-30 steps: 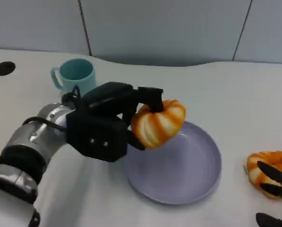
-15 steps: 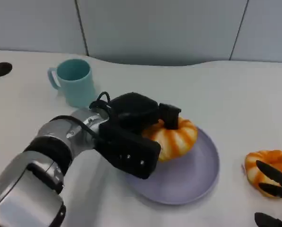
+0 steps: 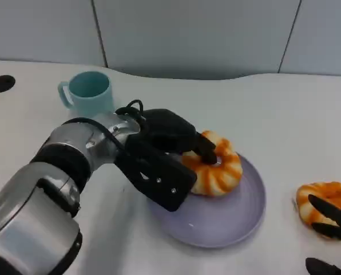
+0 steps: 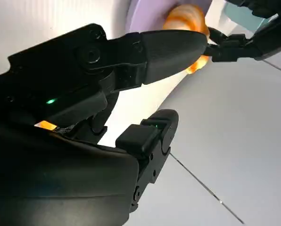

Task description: Grasp the bread from the table and place it into the plate.

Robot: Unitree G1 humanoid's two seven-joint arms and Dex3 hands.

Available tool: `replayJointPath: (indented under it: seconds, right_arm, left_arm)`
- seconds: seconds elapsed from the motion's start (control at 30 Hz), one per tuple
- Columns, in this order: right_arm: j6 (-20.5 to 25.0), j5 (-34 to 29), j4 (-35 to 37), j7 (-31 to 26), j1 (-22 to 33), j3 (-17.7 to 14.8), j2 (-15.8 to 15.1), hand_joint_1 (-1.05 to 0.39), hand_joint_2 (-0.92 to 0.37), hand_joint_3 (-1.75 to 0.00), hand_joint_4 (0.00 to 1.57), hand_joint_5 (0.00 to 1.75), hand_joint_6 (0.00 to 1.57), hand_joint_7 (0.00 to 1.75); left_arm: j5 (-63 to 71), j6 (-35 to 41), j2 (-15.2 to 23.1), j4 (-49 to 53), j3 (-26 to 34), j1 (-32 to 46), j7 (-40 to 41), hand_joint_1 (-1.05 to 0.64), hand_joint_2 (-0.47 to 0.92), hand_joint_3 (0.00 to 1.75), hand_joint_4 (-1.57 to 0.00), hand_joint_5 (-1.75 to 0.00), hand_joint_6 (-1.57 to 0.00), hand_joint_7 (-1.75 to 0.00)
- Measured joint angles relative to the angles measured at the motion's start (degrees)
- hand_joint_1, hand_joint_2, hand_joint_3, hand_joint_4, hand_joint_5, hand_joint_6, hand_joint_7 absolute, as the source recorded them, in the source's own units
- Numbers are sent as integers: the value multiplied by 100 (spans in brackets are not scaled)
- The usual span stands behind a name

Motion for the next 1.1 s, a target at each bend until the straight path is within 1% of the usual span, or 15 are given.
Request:
replayJointPath:
  seconds: [0.2, 0.4, 0.43, 0.5, 0.57, 0.63, 0.67, 0.77, 0.83, 0.87, 0.9, 0.93, 1.0, 1.03, 1.1]
  right_arm:
    - [2, -6, -1, -1, 0, 0, 0, -34, -92, -33, 83, 23, 62, 0]
    - [21, -6, -1, -1, 0, -1, 0, -34, -92, -32, 81, 23, 62, 0]
    - [21, -6, -1, 0, 0, -1, 0, -34, -92, -32, 81, 24, 62, 0]
    - [24, -4, -4, 0, 1, -1, 0, -33, -92, -32, 82, 25, 62, 0]
    - [33, 8, -16, 1, 8, -1, 0, -33, -92, -32, 81, 25, 62, 0]
    - [33, 29, -17, 2, 9, -1, 0, -33, -92, -32, 81, 25, 62, 0]
    - [33, 38, -17, 3, 8, 0, 0, -33, -92, -32, 81, 26, 62, 0]
    - [34, 38, -17, 4, 7, -1, 0, -34, -92, -32, 82, 28, 62, 0]
    - [38, 37, -17, 4, 7, -1, 0, -33, -92, -32, 82, 29, 62, 0]
    - [38, 37, -17, 3, 1, -1, 0, -33, -92, -32, 82, 29, 62, 0]
    - [35, 37, -14, 3, -8, -1, 0, -33, -92, -32, 81, 30, 62, 0]
    - [30, 37, -9, 3, -17, -1, -1, -33, -92, -32, 81, 30, 62, 0]
    - [27, 38, 2, 3, -27, -1, -1, -33, -92, -32, 80, 31, 62, 0]
    - [27, 36, 1, 3, -28, -1, -1, -33, -92, -31, 80, 31, 62, 0]
    - [26, 33, 1, 2, -32, -2, -2, -33, -92, -31, 80, 32, 62, 0]
  left_arm:
    - [-15, 4, -6, 21, 4, -55, -367, -68, 92, 1, -10, -19, -35, 0]
    - [-30, 7, -6, 20, 46, -76, -497, -69, 92, 1, -10, -18, -35, 0]
    - [-30, 7, -6, 20, 51, -78, -500, -70, 92, 3, -12, -19, -38, -2]
    - [-31, -44, 14, 13, 58, -89, -522, -70, 92, 7, -21, -24, -46, -5]
    - [-61, -180, 75, -16, 101, -155, -690, -69, 92, 8, -31, -29, -48, -6]
    - [-220, -242, 142, -48, 199, -262, -915, -68, 92, 7, -43, -33, -48, -5]
    - [-296, -258, 184, -83, 266, -305, -1020, -68, 92, 6, -57, -39, -44, -3]
    - [-557, -374, 309, -182, 393, -370, -1378, -66, 92, 4, -78, -45, -42, -1]
    - [-701, -416, 363, -261, 458, -371, -1582, -66, 92, 4, -84, -52, -42, -1]
    - [-732, -422, 380, -292, 483, -371, -1660, -66, 92, 5, -85, -54, -43, -1]
    - [-752, -432, 401, -323, 502, -371, -1732, -66, 92, 6, -77, -61, -50, -2]
    - [-802, -454, 426, -347, 512, -370, -1774, -66, 92, 7, -74, -64, -52, -2]
    - [-851, -548, 474, -390, 526, -370, -1809, -69, 92, 12, -53, -43, -71, -6]
    - [-850, -596, 490, -400, 520, -370, -1808, -69, 92, 14, -47, -35, -80, -8]
    - [-854, -687, 506, -414, 517, -370, -1810, -70, 92, 15, -43, -24, -91, -9]
